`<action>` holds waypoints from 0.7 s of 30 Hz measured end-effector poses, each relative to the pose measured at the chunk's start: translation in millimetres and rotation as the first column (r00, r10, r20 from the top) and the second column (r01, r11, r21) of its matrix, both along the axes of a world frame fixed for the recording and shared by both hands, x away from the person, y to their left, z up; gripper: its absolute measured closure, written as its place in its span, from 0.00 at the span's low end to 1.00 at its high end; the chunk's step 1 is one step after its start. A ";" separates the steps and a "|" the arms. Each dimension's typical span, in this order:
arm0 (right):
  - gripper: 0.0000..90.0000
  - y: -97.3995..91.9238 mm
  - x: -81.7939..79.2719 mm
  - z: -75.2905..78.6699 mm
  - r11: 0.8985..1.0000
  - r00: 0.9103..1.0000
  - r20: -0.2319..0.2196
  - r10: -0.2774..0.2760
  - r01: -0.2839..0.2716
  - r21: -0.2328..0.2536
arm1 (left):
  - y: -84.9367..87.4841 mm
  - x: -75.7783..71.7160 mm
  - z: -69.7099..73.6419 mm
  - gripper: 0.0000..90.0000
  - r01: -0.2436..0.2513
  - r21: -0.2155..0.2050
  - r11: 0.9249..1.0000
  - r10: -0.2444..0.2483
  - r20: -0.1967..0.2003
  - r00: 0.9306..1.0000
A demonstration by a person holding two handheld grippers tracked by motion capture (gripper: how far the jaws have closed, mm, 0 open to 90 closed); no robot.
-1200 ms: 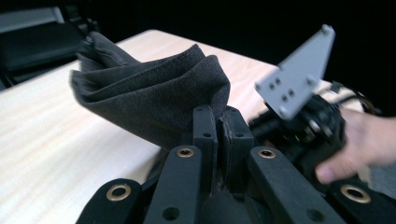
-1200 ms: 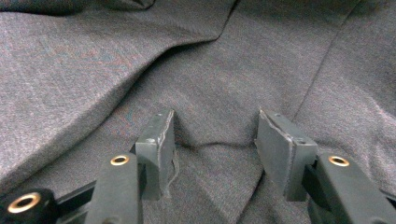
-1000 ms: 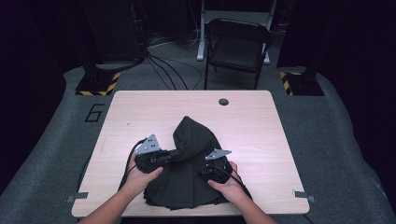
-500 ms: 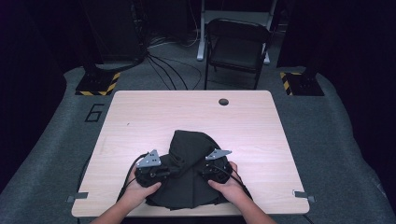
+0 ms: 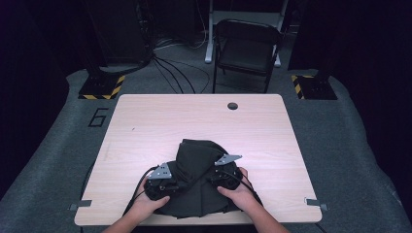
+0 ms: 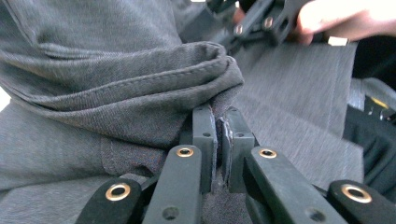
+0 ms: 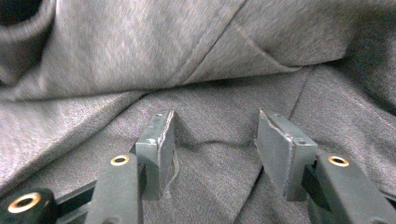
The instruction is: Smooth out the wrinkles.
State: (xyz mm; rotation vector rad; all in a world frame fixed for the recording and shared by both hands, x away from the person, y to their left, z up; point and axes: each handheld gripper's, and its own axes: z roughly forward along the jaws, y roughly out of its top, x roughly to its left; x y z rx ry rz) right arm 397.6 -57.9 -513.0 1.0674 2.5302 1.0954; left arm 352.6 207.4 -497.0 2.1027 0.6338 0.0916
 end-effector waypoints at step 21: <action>0.36 -21.9 9.1 53.4 0.997 0.999 0.031 -0.013 0.011 0.076 | -3.6 1.1 -11.4 0.95 0.014 0.003 1.000 -0.014 -0.029 0.999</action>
